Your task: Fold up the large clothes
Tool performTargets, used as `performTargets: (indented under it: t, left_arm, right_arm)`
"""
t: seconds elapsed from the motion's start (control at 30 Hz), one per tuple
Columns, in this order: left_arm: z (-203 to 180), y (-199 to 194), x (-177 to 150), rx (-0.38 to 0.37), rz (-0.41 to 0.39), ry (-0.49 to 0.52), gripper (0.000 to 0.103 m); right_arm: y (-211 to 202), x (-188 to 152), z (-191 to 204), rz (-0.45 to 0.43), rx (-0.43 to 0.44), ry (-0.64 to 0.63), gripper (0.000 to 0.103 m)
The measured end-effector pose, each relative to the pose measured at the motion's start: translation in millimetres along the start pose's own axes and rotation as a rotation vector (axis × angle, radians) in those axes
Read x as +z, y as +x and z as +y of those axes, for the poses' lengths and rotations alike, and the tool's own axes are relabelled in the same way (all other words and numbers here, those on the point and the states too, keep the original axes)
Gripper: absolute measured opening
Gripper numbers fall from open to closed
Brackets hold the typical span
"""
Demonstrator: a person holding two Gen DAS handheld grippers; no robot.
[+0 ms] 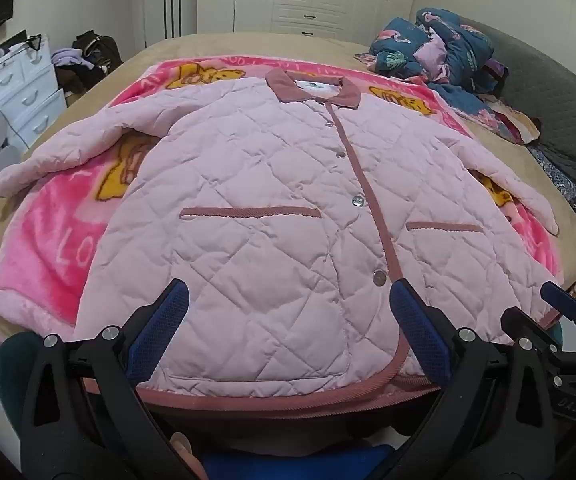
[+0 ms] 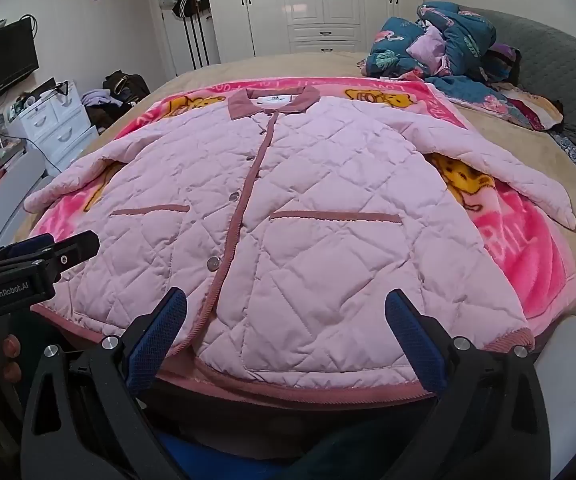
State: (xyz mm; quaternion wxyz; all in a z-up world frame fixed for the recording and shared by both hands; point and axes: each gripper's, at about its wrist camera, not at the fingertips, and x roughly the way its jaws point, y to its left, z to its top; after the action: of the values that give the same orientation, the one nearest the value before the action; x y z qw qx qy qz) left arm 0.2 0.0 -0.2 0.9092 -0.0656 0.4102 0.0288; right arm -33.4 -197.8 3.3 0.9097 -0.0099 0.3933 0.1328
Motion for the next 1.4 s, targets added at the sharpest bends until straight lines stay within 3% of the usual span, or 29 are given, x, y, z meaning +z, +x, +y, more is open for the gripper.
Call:
performTargets:
  t: [1.4]
  left_arm:
    - [0.4, -3.6, 3.4, 0.013, -0.024, 0.011, 0.094]
  right_arm:
    - [1.3, 1.3, 0.6, 0.003, 0.009, 0.012, 0.099]
